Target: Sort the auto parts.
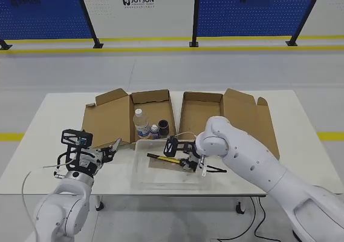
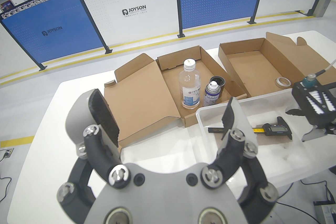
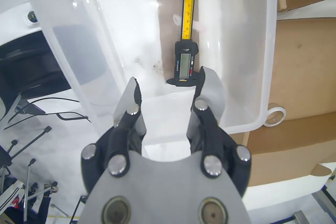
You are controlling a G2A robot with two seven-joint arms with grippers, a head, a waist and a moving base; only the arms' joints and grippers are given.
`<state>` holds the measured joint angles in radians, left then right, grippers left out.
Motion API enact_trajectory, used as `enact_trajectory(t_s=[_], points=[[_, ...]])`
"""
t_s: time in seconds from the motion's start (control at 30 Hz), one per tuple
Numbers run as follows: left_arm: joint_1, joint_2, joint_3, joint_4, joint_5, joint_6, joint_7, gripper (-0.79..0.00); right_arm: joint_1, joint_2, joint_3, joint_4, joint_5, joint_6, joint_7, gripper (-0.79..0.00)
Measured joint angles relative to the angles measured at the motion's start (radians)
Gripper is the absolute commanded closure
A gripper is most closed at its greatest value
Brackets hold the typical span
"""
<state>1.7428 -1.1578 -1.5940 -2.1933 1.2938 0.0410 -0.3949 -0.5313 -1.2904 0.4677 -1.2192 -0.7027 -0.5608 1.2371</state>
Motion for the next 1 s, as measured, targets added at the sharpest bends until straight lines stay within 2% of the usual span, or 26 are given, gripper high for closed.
enact_trajectory(t_s=[0.03, 0.2, 0.3, 0.6, 1.0], points=[[0.0, 0.0, 0.0, 0.0, 0.0, 0.0, 0.0, -0.785, 0.001, -0.003, -0.007, 0.008, -0.01, -0.003, -0.004, -0.428], [0.0, 0.0, 0.0, 0.0, 0.0, 0.0, 0.0, -0.785, 0.011, -0.029, -0.043, 0.067, -0.05, -0.001, -0.038, -0.406], [0.0, 0.0, 0.0, 0.0, 0.0, 0.0, 0.0, -0.785, 0.02, -0.046, -0.06, 0.112, -0.056, -0.01, -0.063, -0.449], [0.0, 0.0, 0.0, 0.0, 0.0, 0.0, 0.0, -0.785, 0.046, -0.105, -0.106, 0.251, -0.058, -0.06, -0.135, -0.382], [0.0, 0.0, 0.0, 0.0, 0.0, 0.0, 0.0, -0.785, 0.081, -0.181, -0.146, 0.4, -0.06, -0.086, -0.174, -0.342]])
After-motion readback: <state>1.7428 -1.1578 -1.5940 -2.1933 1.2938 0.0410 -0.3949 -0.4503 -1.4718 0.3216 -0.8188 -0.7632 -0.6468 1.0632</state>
